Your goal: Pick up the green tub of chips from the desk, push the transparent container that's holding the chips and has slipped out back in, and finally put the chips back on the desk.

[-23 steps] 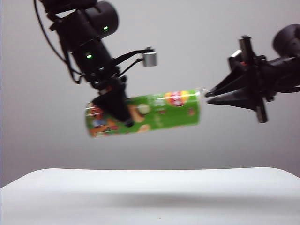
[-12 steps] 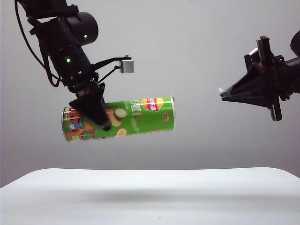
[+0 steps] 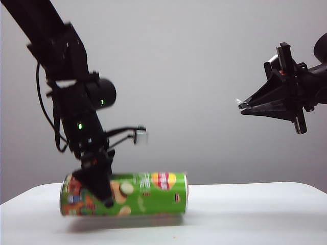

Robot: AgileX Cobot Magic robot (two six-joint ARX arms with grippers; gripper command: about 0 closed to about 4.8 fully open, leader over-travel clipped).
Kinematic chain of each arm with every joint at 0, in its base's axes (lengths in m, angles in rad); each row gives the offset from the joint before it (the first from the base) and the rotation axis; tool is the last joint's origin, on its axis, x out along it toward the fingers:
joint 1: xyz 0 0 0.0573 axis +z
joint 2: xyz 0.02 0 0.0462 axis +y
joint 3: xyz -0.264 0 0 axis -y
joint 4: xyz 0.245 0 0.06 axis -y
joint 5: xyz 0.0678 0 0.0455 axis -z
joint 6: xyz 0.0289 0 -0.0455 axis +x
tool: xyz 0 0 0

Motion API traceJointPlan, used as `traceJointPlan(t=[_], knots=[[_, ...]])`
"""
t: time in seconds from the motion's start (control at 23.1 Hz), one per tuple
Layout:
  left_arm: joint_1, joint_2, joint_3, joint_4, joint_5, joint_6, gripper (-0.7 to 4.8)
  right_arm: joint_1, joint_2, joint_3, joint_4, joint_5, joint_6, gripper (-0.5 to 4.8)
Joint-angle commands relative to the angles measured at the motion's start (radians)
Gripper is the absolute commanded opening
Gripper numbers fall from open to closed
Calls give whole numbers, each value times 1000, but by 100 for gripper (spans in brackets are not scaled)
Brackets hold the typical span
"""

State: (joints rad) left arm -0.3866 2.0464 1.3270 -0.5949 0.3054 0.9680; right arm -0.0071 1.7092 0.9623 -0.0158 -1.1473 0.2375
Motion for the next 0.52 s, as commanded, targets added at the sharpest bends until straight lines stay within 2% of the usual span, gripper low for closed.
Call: traceJointPlan(t=[0.04, 0.17, 0.22, 0.26, 0.3, 0.52], knots=[[1, 55, 2, 25, 10, 2, 277, 0, -4, 2, 5, -8, -6, 53], [1, 77, 2, 40, 6, 1, 279, 0, -4, 2, 4, -7, -19, 53], [0, 77, 2, 44, 6, 2, 306, 0, -4, 2, -3, -6, -34, 53], [0, 76, 2, 51, 11, -1, 377, 0, -4, 1, -5, -1, -34, 53], [0, 76, 3, 50, 12, -4, 479, 0, -4, 1, -7, 7, -44, 53], [0, 58, 3, 72, -1, -93, 479, 0, -4, 1, -11, 24, -56, 53]])
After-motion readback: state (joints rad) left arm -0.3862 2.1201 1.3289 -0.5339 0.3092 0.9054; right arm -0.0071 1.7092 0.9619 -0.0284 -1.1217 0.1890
